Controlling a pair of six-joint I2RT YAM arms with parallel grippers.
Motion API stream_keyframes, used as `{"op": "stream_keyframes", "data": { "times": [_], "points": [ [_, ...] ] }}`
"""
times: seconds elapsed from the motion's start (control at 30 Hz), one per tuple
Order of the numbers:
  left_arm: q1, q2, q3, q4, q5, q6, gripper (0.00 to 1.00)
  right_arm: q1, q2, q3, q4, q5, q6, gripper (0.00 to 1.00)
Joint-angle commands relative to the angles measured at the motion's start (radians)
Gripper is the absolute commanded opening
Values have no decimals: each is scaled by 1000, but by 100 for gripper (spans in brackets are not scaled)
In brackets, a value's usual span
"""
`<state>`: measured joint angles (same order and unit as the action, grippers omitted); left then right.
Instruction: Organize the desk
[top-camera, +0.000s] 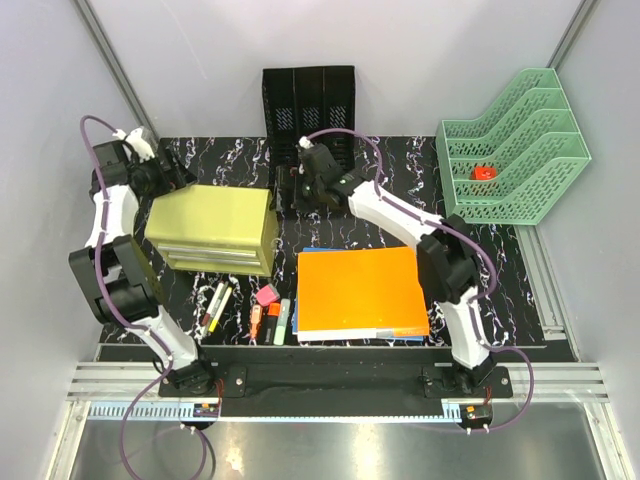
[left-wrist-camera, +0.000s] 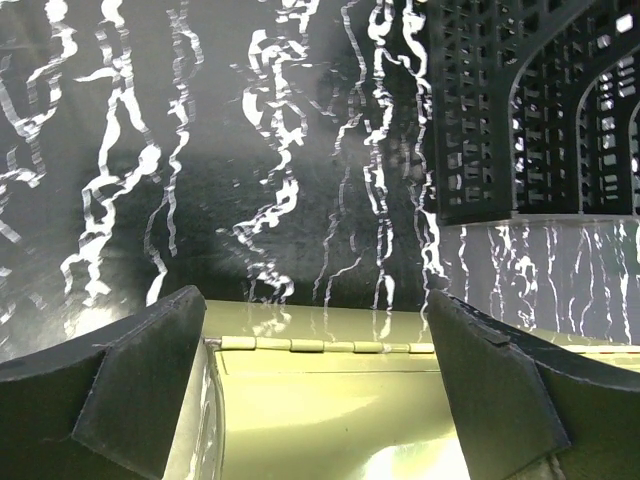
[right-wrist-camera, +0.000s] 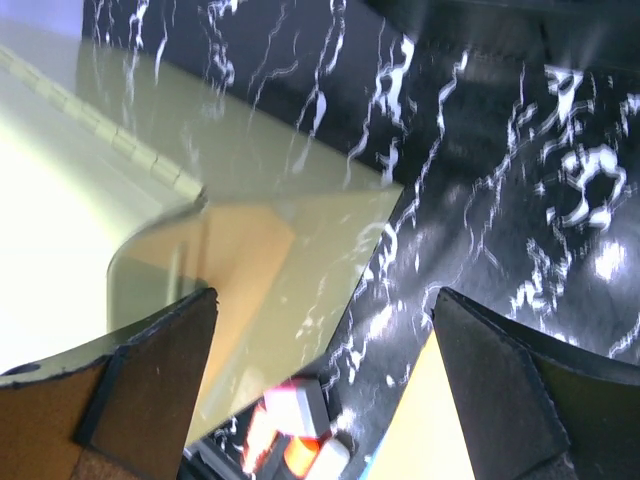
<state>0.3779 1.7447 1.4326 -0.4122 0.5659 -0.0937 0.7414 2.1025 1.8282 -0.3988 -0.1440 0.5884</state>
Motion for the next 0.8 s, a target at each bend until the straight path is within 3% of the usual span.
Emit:
{"op": "stream_keyframes", "data": {
  "times": [0.0,0.3,0.47,0.57,0.77],
  "points": [
    [35,-69,-87,-158,-20,43,97,15,128,245,23,-118,45,100],
    [79,-131,-170,-157,-63,69,97,27,441,754,-115,-236,143,100],
    [99,-168,-202,-162,-87,78,98,30,533,898,-127,-250,162,100],
    [113,-174,-190,-162,-92,68,99,23,450,835,-184,-122,41,100],
    [116,-128,-129,-157,-101,52,99,-20,108,383,-219,131,-125,100]
  ]
}}
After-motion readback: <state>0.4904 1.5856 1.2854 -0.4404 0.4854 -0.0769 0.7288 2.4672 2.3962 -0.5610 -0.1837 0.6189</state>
